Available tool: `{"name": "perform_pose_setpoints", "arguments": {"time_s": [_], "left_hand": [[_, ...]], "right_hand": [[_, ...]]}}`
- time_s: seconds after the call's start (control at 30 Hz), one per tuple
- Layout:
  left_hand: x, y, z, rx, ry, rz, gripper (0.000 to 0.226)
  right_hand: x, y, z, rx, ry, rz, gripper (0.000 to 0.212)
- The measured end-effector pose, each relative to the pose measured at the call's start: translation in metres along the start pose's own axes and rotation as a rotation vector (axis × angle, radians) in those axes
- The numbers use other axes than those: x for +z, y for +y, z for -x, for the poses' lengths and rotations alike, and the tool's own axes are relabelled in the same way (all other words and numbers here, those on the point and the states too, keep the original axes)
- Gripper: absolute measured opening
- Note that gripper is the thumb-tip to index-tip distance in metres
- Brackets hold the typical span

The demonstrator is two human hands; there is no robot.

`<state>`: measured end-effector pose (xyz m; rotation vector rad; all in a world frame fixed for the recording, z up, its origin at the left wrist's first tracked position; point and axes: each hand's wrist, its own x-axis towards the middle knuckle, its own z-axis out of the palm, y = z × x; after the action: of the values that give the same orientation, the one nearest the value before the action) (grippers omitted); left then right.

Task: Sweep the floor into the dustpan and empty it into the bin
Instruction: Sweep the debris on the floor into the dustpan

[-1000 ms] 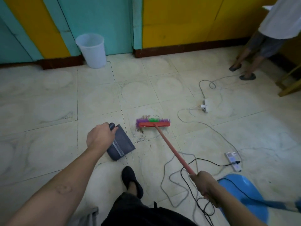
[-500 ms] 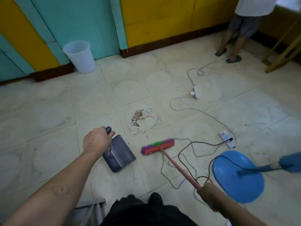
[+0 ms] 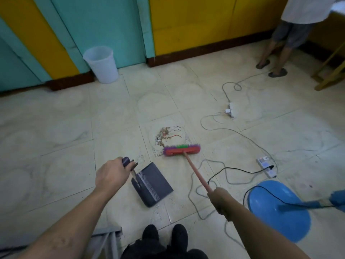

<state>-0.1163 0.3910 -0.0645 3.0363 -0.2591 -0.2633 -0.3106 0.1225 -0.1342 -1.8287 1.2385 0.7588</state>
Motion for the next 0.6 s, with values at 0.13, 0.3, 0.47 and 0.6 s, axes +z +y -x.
{"name": "perform_pose_setpoints", "arguments": {"time_s": [0.13,0.3,0.47,0.6], "left_hand": [[-0.004,-0.003,-0.006,-0.040,-0.013,0.039,0.045],[-0.006,-0.004,-0.011,-0.054,-0.028,0.050,0.044],[-0.003,-0.011,-0.009,-0.073,-0.010,0.047,0.046],[-0.003,-0.018,-0.005,-0.098,0.021,0.021,0.046]], "right_hand": [[-0.017,0.025,0.000,0.018,-0.003,0.072,0.032],[-0.011,0.054,-0.014,0.075,-0.051,0.258,0.034],[0.018,0.057,-0.016,0.047,-0.029,0.258,0.033],[0.015,0.021,-0.031,0.002,-0.063,0.181,0.033]]}}
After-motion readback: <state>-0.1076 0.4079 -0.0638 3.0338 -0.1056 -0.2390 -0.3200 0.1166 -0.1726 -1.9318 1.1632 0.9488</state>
